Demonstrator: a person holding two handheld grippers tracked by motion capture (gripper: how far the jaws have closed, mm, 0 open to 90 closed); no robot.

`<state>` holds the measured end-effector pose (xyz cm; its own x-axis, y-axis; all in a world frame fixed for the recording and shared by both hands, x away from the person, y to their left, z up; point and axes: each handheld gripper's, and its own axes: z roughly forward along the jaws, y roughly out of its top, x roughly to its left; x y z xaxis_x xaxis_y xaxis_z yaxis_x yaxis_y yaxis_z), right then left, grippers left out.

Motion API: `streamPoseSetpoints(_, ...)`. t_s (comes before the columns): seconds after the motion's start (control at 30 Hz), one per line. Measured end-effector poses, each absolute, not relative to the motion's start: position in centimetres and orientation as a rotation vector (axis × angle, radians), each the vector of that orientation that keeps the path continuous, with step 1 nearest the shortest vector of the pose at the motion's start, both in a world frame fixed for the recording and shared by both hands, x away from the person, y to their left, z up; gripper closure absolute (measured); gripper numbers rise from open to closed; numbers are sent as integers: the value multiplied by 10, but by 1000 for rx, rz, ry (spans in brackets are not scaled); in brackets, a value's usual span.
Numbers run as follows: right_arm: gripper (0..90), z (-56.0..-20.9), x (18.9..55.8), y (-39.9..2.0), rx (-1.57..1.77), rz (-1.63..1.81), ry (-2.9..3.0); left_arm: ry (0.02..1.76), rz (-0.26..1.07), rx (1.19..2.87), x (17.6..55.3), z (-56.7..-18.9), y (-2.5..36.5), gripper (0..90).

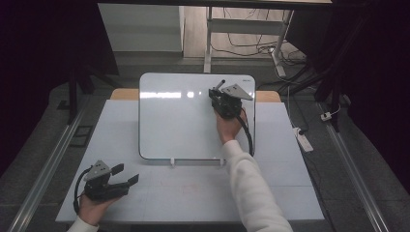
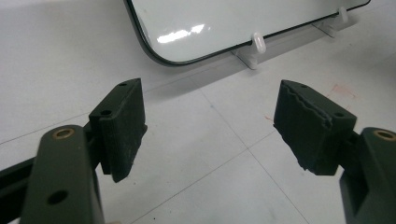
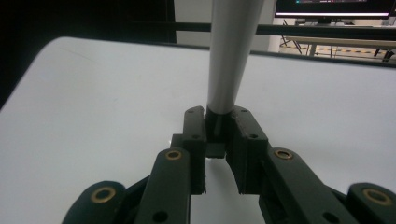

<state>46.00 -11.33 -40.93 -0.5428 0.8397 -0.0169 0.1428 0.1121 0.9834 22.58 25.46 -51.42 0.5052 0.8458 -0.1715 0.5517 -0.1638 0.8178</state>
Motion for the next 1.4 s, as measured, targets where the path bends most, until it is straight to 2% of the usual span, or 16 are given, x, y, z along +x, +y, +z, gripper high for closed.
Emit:
streamPoseSetpoints(0.3, 772, -415, 402, -166, 910, 1527, 1953, 1164, 403, 1836, 226, -514, 253, 261)
streamPoseSetpoints(0.47, 772, -432, 364, -181, 887, 1559, 2078, 1149, 408, 1847, 228, -513, 247, 261)
streamPoseSetpoints(0.67, 771, -448, 335, -188, 851, 1557, 2206, 1120, 425, 1857, 233, -509, 238, 262)
streamPoseSetpoints(1.03, 771, -472, 315, -171, 768, 1542, 2399, 981, 456, 1883, 235, -487, 207, 279)
streamPoseSetpoints(1.4, 771, -485, 306, -151, 720, 1530, 2492, 781, 410, 1915, 247, -455, 148, 309)
